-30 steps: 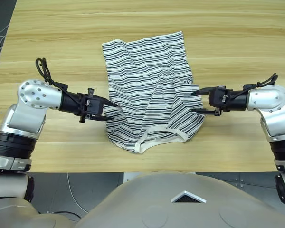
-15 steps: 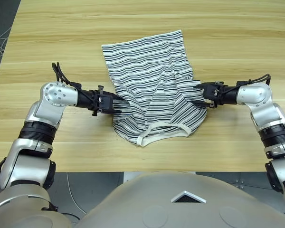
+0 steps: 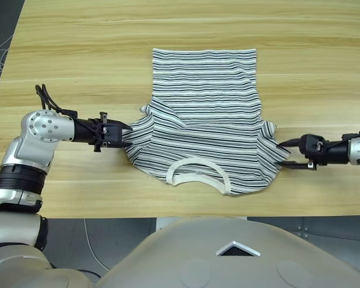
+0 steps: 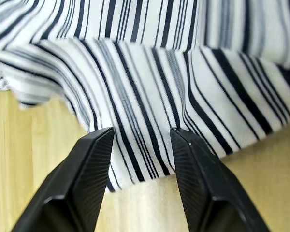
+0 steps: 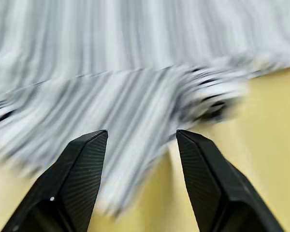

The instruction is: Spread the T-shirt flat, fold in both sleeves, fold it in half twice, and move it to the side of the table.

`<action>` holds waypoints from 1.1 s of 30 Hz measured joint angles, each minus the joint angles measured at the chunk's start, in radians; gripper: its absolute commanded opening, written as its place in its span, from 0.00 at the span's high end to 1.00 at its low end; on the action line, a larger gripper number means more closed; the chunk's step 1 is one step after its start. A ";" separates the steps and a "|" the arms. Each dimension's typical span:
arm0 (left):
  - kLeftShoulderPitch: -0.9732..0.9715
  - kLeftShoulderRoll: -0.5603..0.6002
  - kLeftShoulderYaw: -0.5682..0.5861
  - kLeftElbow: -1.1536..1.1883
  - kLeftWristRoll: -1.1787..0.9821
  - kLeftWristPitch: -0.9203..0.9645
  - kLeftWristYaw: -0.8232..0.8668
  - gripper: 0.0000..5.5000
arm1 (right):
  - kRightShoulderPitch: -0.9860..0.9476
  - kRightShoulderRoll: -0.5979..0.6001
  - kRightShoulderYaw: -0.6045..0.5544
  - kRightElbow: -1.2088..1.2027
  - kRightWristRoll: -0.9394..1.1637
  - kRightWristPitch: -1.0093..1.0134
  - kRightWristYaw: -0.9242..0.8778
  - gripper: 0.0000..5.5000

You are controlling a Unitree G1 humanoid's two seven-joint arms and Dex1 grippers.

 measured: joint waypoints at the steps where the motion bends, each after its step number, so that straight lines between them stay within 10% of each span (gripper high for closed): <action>1: 0.018 0.009 0.002 -0.034 -0.013 0.012 -0.011 0.60 | -0.035 0.029 -0.007 0.020 -0.012 -0.003 -0.042 0.52; 33: 0.100 0.061 0.184 -0.012 -0.267 0.427 -0.196 0.60 | -0.128 0.108 -0.026 -0.005 -0.035 -0.036 -0.156 0.52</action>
